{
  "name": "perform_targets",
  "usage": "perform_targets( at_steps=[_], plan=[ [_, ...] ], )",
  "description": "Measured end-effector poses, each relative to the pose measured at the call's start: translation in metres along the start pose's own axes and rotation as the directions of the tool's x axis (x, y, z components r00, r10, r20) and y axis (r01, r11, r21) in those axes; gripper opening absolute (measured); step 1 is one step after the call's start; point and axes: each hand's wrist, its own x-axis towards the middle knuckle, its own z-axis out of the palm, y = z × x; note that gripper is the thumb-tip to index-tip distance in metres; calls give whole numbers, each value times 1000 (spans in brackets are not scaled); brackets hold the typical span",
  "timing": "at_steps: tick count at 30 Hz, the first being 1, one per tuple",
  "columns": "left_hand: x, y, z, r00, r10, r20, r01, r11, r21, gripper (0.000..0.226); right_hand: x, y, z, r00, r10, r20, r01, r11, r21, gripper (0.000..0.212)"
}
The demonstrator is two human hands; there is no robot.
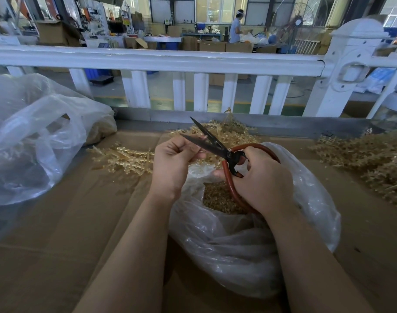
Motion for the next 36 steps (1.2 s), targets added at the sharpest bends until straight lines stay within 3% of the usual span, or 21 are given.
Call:
perform_targets(
  at_steps=[21,30,36],
  plan=[
    [-1,6,-4,995,18,98,-17,1000,-6,26,-2,2,1,1000,16,12,-16,1000,-2,60],
    [0,7,-5,994,-1,112,5,999,-37,39,-3,2,5,1000,-13,-21,14,998,67,81],
    [1,5,-6,997,-6,79,8,1000,-22,25,-2,3,7,999,-20,-26,22,995,94,81]
  ],
)
